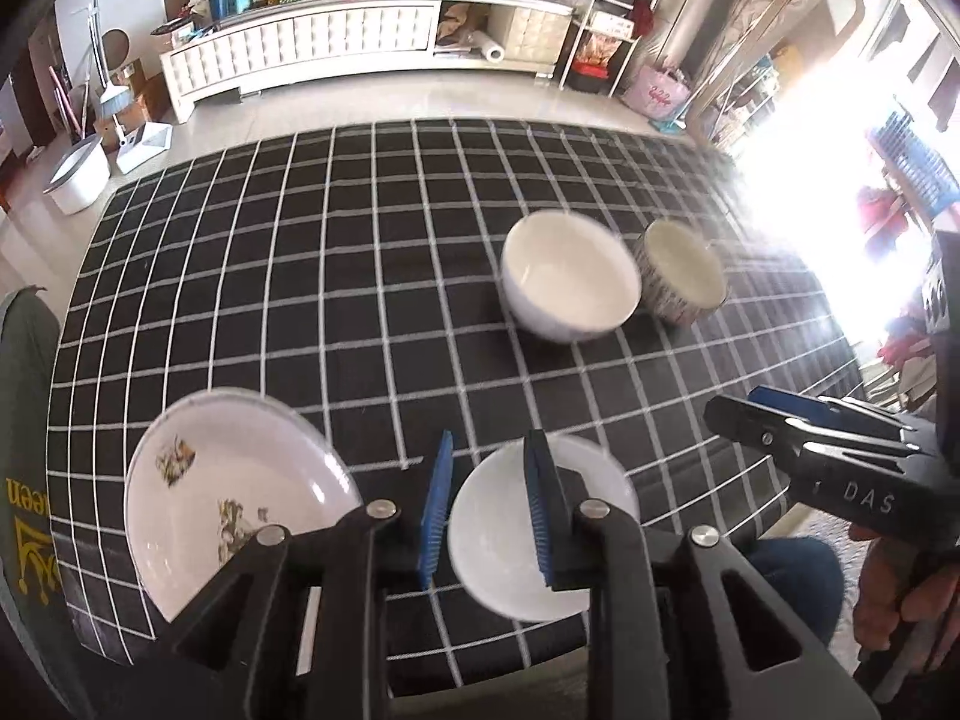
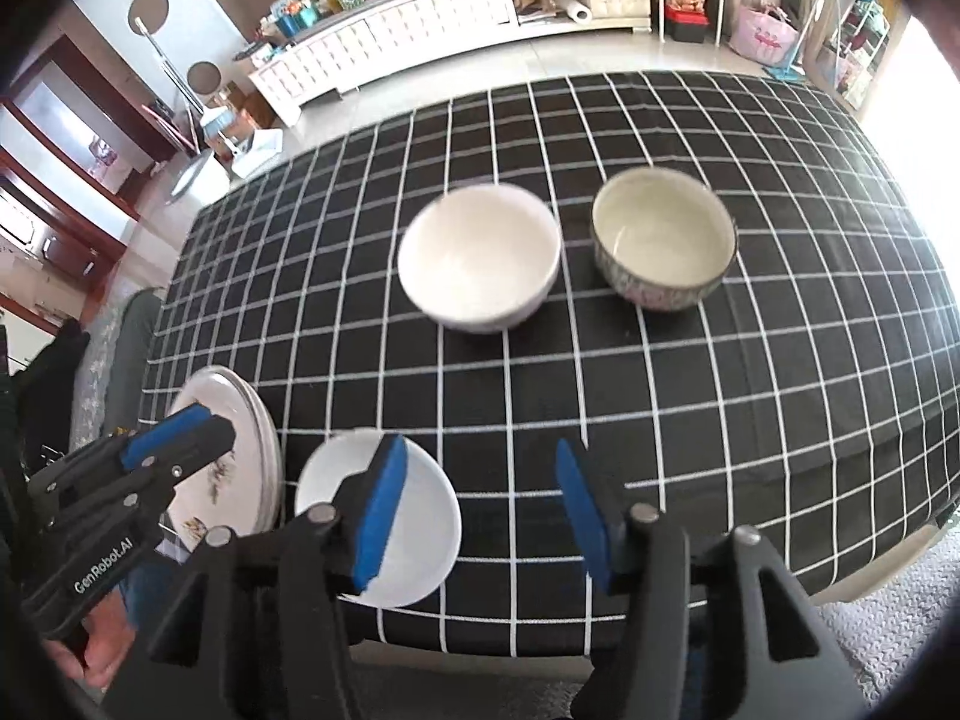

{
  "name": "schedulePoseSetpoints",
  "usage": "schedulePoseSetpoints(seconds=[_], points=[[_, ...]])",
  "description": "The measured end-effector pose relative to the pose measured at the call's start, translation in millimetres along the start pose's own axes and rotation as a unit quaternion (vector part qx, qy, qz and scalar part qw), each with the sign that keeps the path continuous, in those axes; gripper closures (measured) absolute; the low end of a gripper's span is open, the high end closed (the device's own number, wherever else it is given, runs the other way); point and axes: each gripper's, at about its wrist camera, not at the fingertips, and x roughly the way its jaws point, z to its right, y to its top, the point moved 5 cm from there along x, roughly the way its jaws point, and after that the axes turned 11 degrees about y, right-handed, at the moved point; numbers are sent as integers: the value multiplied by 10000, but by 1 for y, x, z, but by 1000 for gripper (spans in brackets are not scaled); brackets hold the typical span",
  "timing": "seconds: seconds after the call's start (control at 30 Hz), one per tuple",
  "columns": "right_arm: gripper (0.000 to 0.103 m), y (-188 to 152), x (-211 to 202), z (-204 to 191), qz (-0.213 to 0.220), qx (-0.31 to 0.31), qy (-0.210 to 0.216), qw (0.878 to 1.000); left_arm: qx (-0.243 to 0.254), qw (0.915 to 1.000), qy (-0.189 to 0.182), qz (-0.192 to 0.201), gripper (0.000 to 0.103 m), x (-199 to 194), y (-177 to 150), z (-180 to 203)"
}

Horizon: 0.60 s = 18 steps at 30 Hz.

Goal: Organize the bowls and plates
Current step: 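Move the right tool to the rim of the cream-interior bowl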

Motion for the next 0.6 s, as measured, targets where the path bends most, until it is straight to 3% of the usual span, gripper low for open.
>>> schedulePoseSetpoints(seconds=[0.07,0.17,0.47,0.6], points=[[46,9,-7,1,74,-16,-22,10000,-26,10000,25,55,67,-4,8,2],[46,20,-12,2,178,-160,-192,9995,-14,9999,11,104,67,-7,21,5],[46,57,-5,14,74,44,45,10000,-24,10000,-14,-57,67,11,60,15],[46,72,5,17,4,-88,-165,9998,154,9996,168,-170,67,31,71,20]])
